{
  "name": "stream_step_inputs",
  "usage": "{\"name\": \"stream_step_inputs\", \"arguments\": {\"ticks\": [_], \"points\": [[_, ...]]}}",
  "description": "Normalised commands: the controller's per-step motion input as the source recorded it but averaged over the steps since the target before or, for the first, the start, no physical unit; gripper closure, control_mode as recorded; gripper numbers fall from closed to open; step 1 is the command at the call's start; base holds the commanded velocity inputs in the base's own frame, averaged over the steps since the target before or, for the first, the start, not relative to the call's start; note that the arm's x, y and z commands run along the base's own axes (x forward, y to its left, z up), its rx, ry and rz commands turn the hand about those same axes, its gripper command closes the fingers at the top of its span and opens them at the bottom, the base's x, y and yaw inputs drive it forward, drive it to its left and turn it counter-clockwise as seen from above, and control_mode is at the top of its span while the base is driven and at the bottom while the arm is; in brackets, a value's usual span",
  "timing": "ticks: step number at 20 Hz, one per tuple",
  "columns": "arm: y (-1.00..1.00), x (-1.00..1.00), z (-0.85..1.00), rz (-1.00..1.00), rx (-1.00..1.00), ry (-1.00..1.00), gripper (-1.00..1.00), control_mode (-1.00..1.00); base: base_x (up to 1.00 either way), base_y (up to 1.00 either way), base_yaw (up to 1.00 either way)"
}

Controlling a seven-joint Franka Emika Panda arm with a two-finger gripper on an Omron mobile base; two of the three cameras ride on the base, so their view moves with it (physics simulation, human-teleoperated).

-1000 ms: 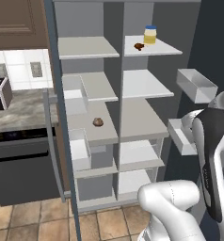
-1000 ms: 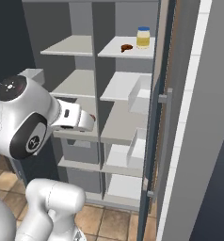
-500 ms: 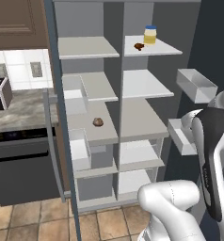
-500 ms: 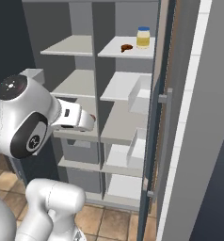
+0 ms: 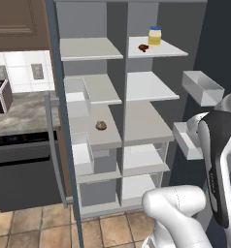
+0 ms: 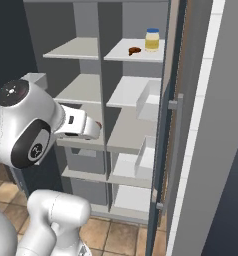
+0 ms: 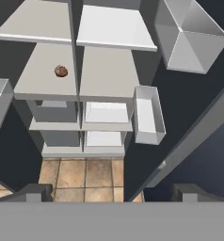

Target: Pick up the frozen chicken drumstick from the freezer, place it on any shelf in the fridge, and close the fridge and freezer doors when done.

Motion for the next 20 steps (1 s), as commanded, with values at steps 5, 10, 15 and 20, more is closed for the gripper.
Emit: {"name": "stream_step_inputs", "arguments": {"ticks": [5,10,15,20], "points": [[0.03,-0.21,0.14,0.00,0.00,-0.05,-1.00,-1.00,0.00,0.00,0.00],[0.34,-0.30,0.20,0.00,0.00,-0.13,-1.00,-1.00,0.00,0.00,0.00],[0.67,-0.87,0.23,0.00,0.00,-0.31,-1.00,-1.00,0.00,0.00,0.00],[0.95,-1.00,0.07,0.00,0.00,-0.36,-1.00,-1.00,0.00,0.00,0.00]]}}
